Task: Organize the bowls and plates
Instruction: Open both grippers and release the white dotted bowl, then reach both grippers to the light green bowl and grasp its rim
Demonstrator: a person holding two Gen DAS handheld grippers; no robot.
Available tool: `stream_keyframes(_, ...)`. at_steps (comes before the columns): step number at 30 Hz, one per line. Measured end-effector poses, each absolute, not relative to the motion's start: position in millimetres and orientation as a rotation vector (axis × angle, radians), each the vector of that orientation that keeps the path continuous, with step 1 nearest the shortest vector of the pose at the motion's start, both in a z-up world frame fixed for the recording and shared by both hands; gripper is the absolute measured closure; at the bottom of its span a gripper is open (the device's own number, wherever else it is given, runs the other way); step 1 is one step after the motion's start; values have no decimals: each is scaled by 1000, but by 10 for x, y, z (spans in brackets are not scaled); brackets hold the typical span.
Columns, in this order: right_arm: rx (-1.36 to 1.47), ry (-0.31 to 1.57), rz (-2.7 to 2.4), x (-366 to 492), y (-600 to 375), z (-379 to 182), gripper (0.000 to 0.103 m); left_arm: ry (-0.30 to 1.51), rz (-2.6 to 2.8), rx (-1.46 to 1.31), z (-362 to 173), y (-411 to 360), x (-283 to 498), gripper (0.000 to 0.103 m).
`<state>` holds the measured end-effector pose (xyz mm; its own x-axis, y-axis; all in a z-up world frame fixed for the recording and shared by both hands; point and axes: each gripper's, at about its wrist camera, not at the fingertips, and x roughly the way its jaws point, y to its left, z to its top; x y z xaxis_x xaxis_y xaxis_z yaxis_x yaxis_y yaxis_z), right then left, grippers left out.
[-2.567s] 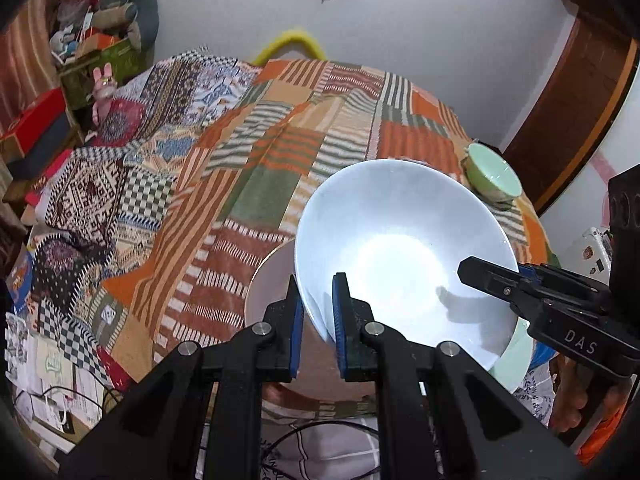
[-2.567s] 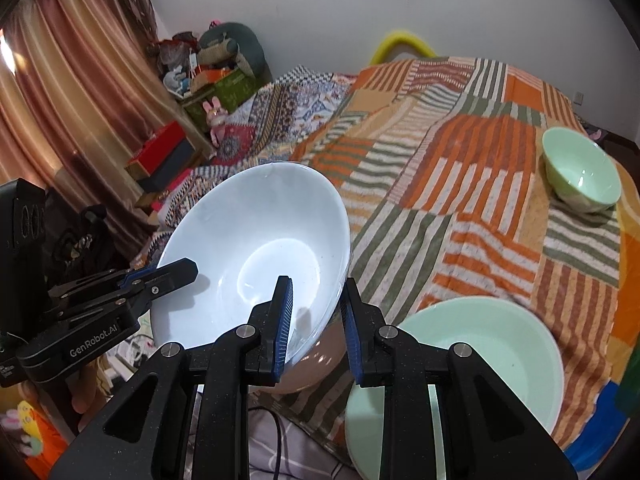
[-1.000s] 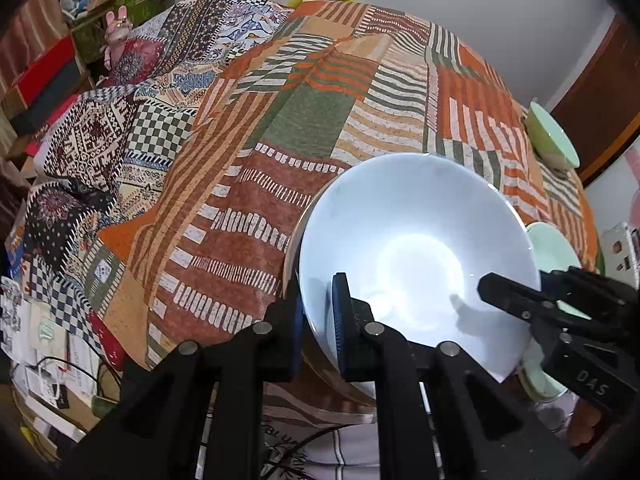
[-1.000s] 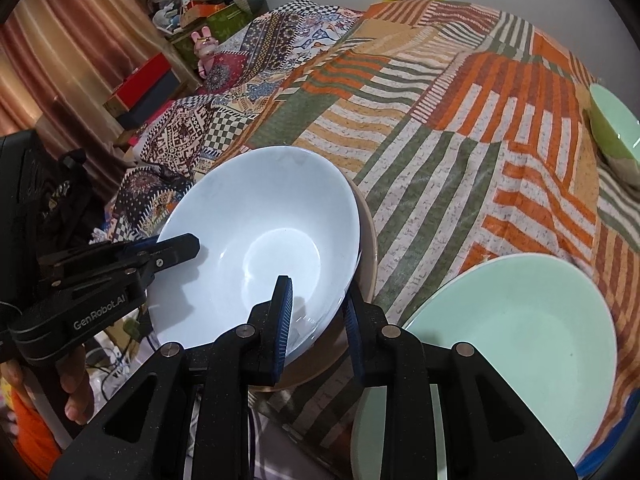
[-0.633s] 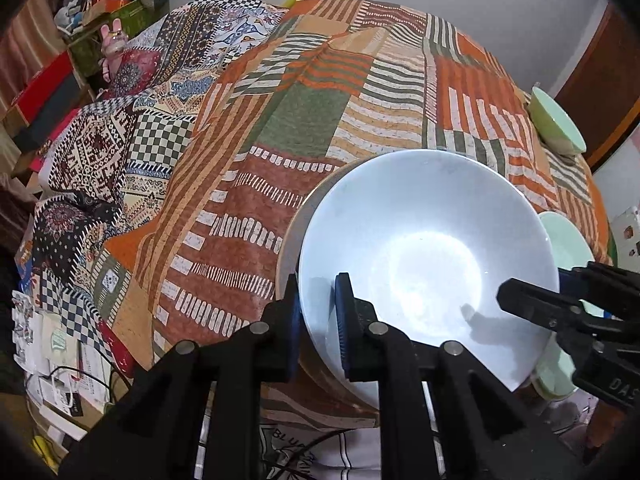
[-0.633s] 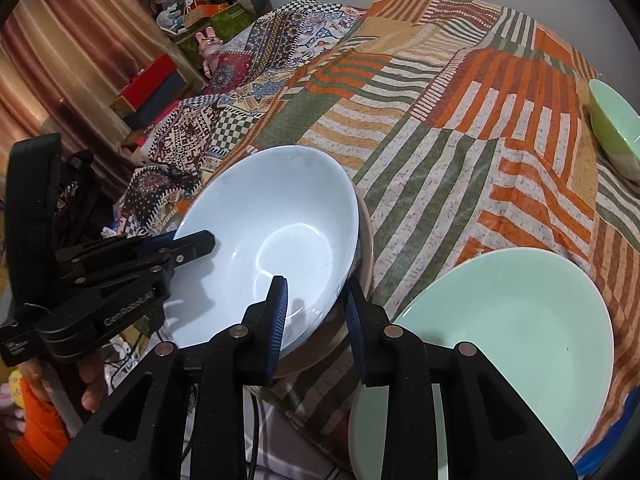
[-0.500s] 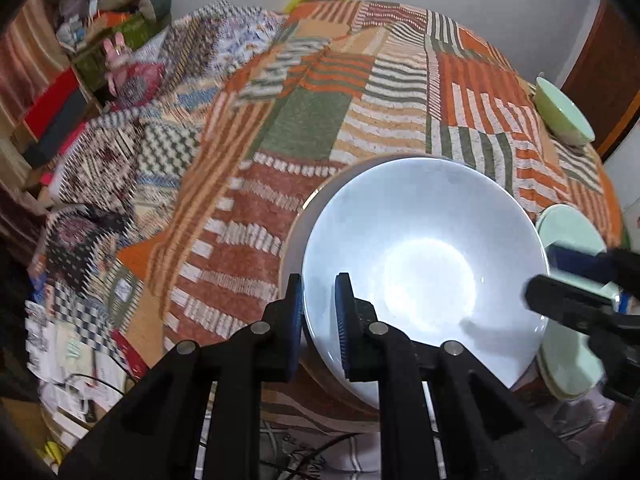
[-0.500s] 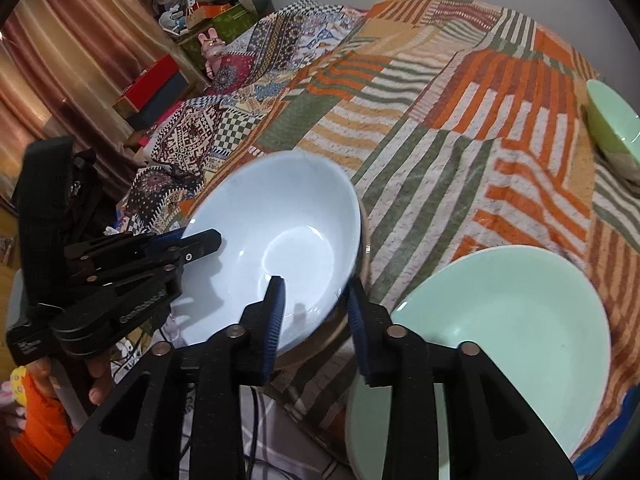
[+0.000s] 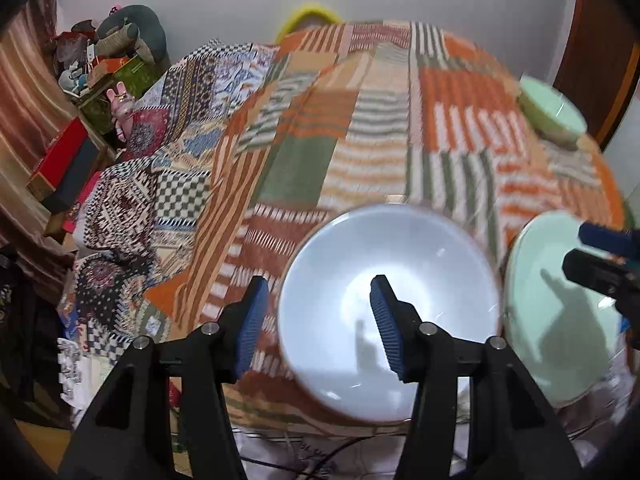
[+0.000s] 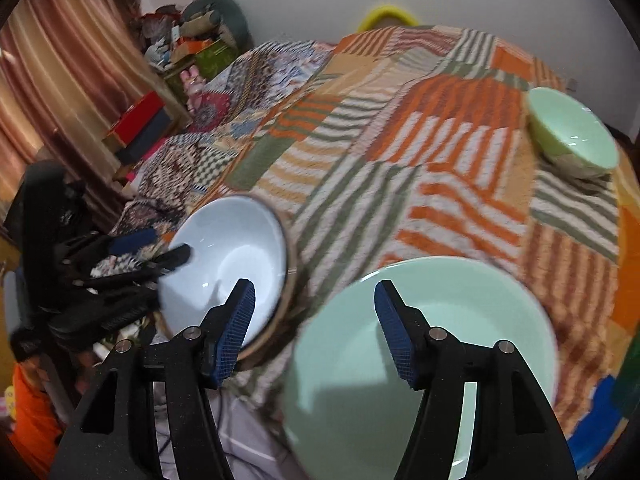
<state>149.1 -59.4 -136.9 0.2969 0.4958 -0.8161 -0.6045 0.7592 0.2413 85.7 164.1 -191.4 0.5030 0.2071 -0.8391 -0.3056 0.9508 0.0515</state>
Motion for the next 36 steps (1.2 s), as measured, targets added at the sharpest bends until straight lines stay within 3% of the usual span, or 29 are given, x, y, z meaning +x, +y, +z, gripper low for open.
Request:
stream_keyframes(15, 17, 862, 437, 2253, -1934, -835, 43, 775, 103, -234, -982, 1051, 1448, 42)
stream_keyframes(19, 72, 854, 361, 2559, -2198, -845, 43, 757, 63, -228, -936, 882, 1663, 31)
stream_keyframes(29, 172, 927, 258, 3327, -2449, -1227, 44, 851, -24, -175, -1296, 522, 2197, 30)
stream_keyframes(36, 186, 999, 238, 3757, -2419, -1499, 76, 903, -45, -167, -1538, 447, 2498, 30)
